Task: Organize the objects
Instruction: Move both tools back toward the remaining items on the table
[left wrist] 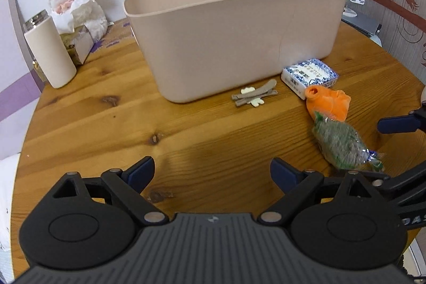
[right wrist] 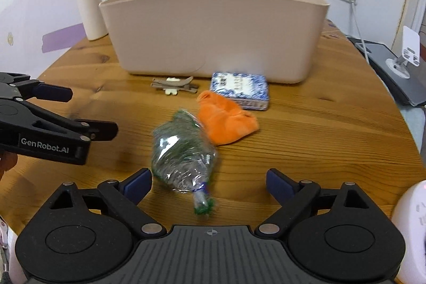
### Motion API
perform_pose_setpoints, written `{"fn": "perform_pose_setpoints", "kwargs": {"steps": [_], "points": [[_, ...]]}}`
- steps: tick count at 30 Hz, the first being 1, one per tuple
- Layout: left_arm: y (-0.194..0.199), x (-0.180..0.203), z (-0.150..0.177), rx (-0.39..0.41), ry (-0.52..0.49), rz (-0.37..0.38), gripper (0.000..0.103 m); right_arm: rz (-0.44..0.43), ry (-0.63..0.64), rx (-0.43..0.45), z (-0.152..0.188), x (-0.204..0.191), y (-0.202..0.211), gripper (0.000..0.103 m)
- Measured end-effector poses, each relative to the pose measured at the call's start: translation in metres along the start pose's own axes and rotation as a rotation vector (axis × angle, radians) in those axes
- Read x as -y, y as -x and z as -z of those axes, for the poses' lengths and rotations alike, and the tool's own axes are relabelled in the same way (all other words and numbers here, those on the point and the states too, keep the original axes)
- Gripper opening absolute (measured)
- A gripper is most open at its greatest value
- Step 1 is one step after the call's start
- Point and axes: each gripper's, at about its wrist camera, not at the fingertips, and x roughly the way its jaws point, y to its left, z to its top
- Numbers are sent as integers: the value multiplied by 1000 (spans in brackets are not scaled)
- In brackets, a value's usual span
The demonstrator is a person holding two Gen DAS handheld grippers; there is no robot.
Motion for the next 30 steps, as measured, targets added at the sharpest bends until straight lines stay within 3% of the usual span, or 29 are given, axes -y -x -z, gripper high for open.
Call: {"fn": "perform_pose_setpoints", "kwargs": {"steps": [12,21,25,30], "points": [[-21,-1,0,35,77,19,94,85,-31,58,-2,11,-14,98],[-38,23,-12,140,11,6,99,125,-74,119,6,34,-17,103],[-55,17,-24,100,110,41,103,128,-77,153,9,36,-18,103],[-67,19,-36,114,138,6,103,137,-86,154,7,37,-20,103]]}}
